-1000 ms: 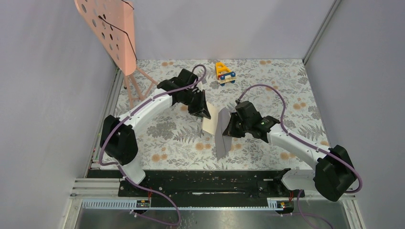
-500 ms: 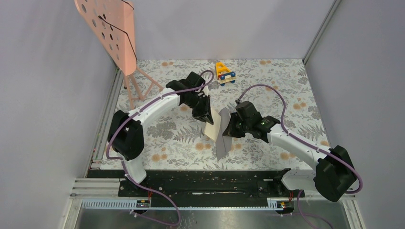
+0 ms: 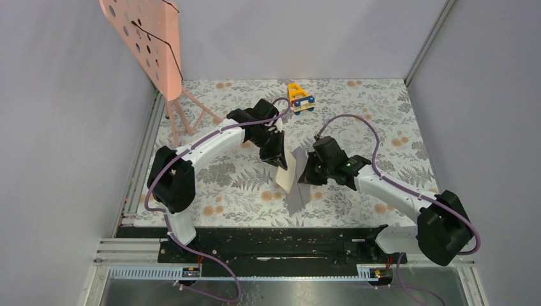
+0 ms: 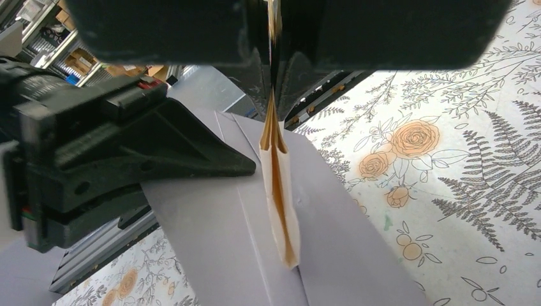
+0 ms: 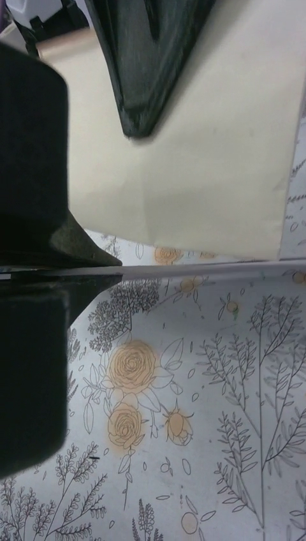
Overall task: Place the letter into the envelope and seal it
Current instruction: Place the envelope at the center of the board, then place the letter at the center of the board, then pick up the letter from the center of the board, then place the letter in the envelope.
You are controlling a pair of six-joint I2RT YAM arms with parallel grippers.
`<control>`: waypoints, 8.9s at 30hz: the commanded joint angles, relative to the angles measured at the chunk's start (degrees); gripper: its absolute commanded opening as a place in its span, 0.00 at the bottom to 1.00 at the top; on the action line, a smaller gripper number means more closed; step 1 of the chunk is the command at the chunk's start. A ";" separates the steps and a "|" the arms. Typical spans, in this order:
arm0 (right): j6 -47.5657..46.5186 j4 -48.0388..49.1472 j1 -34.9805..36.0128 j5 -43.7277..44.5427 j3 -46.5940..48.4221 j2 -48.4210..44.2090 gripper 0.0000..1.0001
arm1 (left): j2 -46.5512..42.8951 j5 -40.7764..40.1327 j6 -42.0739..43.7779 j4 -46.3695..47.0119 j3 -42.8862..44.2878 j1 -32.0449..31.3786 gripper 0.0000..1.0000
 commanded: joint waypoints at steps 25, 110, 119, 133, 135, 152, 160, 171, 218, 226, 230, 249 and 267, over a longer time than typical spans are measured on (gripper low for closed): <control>-6.94 -15.38 -3.78 18.27 2.06 -9.42 0.58 | -1.30 -6.87 2.41 -2.12 4.28 0.15 0.00; -16.34 -20.85 -20.38 3.98 9.72 1.24 0.57 | -3.81 -2.86 -1.68 4.70 -1.07 0.38 0.50; -15.81 -9.48 -29.68 -5.73 -0.03 4.70 0.83 | 11.54 7.13 -5.59 9.61 6.89 -7.17 0.42; -15.29 2.25 -34.90 -15.81 -3.35 14.54 0.84 | 24.95 9.00 -12.09 12.88 12.76 -8.09 0.37; -15.00 2.46 -34.94 -17.02 -3.52 14.68 0.84 | 26.45 8.48 -11.78 11.47 14.71 -8.10 0.37; -7.61 8.57 -34.93 -25.24 -13.22 10.13 0.49 | 32.96 9.37 -11.44 11.34 20.63 -6.46 0.37; -5.39 9.65 -34.90 -28.04 -16.33 8.62 0.65 | 32.99 10.21 -11.91 12.54 20.24 -6.23 0.37; 7.34 4.35 -34.90 -16.91 -25.37 -5.83 0.78 | 33.67 10.54 -11.94 12.54 18.60 -6.02 0.36; 7.79 27.56 -34.79 -23.82 -29.80 -0.28 0.00 | 8.84 -0.49 -1.97 3.41 6.37 -2.64 0.45; -7.07 4.25 -34.64 -22.66 -19.02 -6.90 0.00 | -1.51 -7.37 -3.99 9.51 -15.82 1.91 0.45; -8.62 1.15 -33.11 -23.20 -16.70 -7.15 0.00 | -0.07 -11.03 -3.61 9.89 -16.96 1.88 0.44; 0.84 11.12 -20.61 -15.54 -15.73 -2.73 0.00 | 7.42 -6.94 -2.03 17.04 -17.46 1.80 0.37; -0.05 11.01 -17.94 -16.71 -12.16 0.86 0.00 | 9.41 -4.86 -1.47 16.68 -14.74 1.86 0.37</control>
